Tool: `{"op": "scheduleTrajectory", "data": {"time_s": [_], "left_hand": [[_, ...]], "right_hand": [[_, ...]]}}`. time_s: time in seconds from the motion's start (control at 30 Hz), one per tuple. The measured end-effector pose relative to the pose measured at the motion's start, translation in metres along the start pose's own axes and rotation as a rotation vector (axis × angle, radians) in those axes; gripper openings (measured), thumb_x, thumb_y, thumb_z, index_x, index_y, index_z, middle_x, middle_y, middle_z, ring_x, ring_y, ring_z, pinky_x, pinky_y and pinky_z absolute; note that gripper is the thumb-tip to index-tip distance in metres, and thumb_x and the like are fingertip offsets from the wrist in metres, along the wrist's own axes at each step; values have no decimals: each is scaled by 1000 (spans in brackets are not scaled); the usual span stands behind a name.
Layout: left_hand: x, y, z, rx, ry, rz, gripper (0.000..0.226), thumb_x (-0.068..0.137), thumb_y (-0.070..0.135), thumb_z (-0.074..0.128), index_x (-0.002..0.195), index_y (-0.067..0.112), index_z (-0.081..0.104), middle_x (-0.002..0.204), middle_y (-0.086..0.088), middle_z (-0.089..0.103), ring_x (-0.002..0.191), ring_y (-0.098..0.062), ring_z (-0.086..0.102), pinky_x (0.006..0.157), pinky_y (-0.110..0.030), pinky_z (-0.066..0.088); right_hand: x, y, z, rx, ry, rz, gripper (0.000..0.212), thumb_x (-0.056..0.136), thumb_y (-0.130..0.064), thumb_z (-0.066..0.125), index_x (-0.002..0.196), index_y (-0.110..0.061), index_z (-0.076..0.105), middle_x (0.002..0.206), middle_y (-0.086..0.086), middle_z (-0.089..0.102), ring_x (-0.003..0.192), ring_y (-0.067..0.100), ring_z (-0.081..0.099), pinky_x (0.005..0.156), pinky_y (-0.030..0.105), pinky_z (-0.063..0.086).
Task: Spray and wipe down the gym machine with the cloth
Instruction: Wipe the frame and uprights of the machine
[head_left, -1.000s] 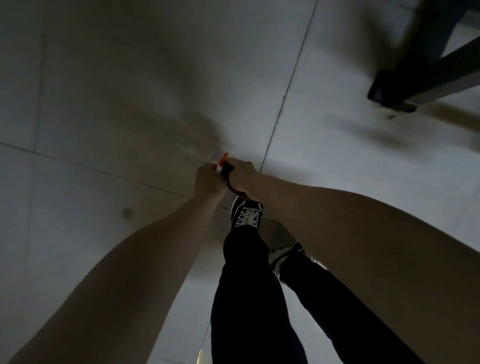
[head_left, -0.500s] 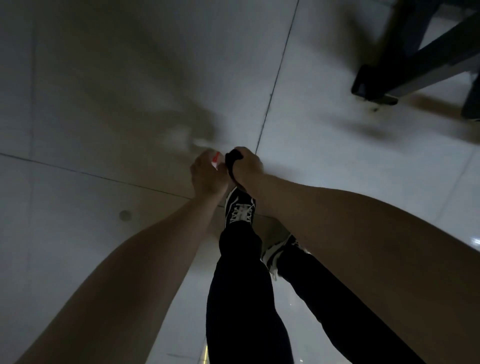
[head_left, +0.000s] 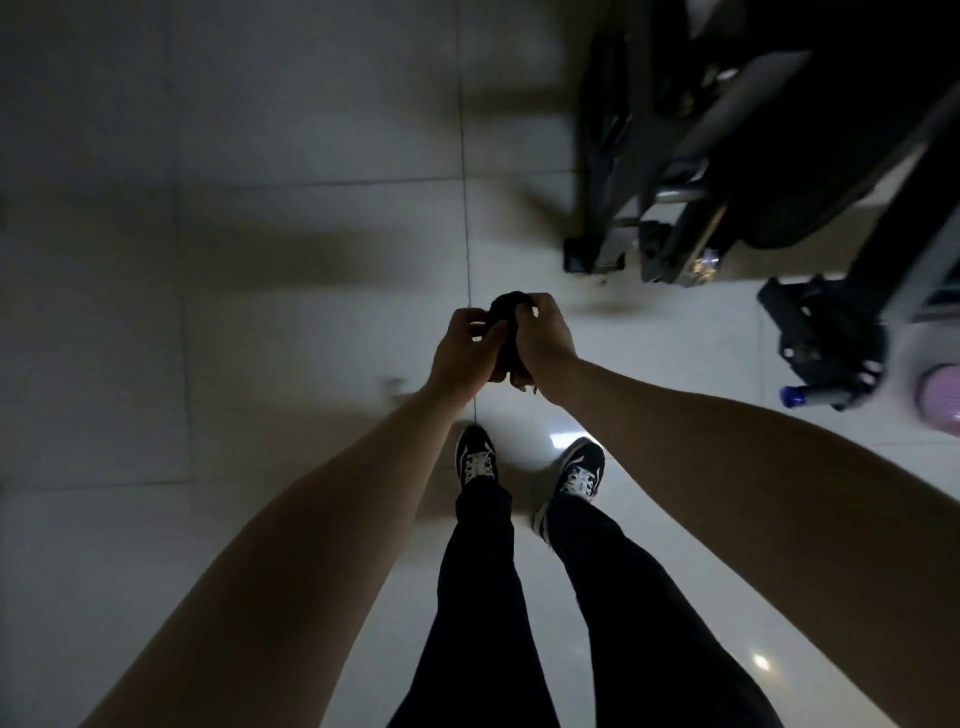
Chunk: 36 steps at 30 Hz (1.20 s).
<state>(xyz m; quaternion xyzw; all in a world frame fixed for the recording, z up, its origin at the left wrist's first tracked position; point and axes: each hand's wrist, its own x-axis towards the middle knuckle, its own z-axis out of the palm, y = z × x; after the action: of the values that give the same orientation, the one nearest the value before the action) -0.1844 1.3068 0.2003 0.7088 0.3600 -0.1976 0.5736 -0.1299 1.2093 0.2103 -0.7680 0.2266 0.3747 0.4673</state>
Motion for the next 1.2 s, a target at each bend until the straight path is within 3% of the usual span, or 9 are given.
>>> {"op": "scheduleTrajectory", "data": {"time_s": [0.1, 0.23, 0.37, 0.53, 0.67, 0.83, 1.03, 1.1, 1.2], "left_hand": [[-33, 66, 7, 196, -23, 95, 29, 100, 37, 52, 93, 9, 57, 77, -3, 60, 55, -3, 56, 48, -10, 35], [-87, 146, 38, 246, 11, 166, 24, 103, 29, 49, 116, 10, 59, 101, -7, 63, 90, -24, 59, 64, -26, 38], [-136, 205, 82, 192, 33, 229, 23, 103, 25, 48, 119, 11, 57, 104, -6, 63, 92, -24, 59, 64, -27, 40], [-179, 256, 133, 135, -19, 299, 15, 101, 16, 46, 114, 22, 52, 110, -5, 63, 103, -27, 63, 90, -41, 55], [-203, 301, 168, 114, -58, 398, 19, 99, 10, 42, 110, 20, 54, 103, -6, 65, 81, -19, 62, 62, -24, 54], [-199, 352, 204, -201, -56, 312, 16, 96, 20, 44, 96, 30, 56, 106, -11, 66, 87, -24, 62, 78, -42, 52], [-200, 405, 230, -464, -188, 193, 23, 104, 13, 38, 111, 29, 52, 126, -13, 58, 109, -29, 62, 75, -42, 58], [-194, 419, 239, -459, -164, 208, 24, 105, 15, 40, 117, 31, 54, 130, -9, 57, 115, -28, 59, 89, -46, 56], [-174, 445, 247, -426, -168, 281, 22, 105, 21, 49, 123, 30, 57, 129, -4, 58, 110, -21, 61, 72, -34, 55]], "right_hand": [[-51, -29, -53, 76, 32, -65, 23, 107, -32, 32, 122, -26, 47, 88, 12, 63, 50, 25, 57, 39, 27, 44], [-110, -53, -122, 115, 147, -181, 18, 106, -25, 34, 120, -20, 43, 96, 6, 59, 78, 28, 58, 63, 34, 48], [-149, -68, -186, 188, 250, -257, 21, 103, -24, 40, 123, -19, 46, 105, 8, 60, 92, 30, 60, 78, 37, 48], [-183, -77, -270, 352, 326, -261, 11, 98, -29, 49, 109, -29, 52, 100, 8, 66, 81, 27, 65, 59, 31, 52], [-202, -78, -335, 530, 348, -321, 11, 94, -23, 56, 105, -27, 59, 98, 6, 67, 83, 24, 66, 54, 26, 51], [-197, -84, -392, 678, 381, -376, 23, 90, -9, 56, 101, -28, 61, 101, 2, 67, 97, 25, 64, 85, 40, 57], [-181, -113, -431, 634, 369, -434, 28, 99, -1, 43, 115, -19, 58, 98, -1, 61, 82, 15, 62, 59, 24, 53], [-172, -127, -439, 559, 395, -469, 26, 99, -3, 46, 113, -20, 59, 98, -3, 61, 85, 14, 61, 69, 26, 53], [-145, -151, -452, 442, 479, -539, 22, 94, -8, 52, 100, -28, 60, 99, -7, 62, 95, 17, 60, 79, 33, 52]]}}
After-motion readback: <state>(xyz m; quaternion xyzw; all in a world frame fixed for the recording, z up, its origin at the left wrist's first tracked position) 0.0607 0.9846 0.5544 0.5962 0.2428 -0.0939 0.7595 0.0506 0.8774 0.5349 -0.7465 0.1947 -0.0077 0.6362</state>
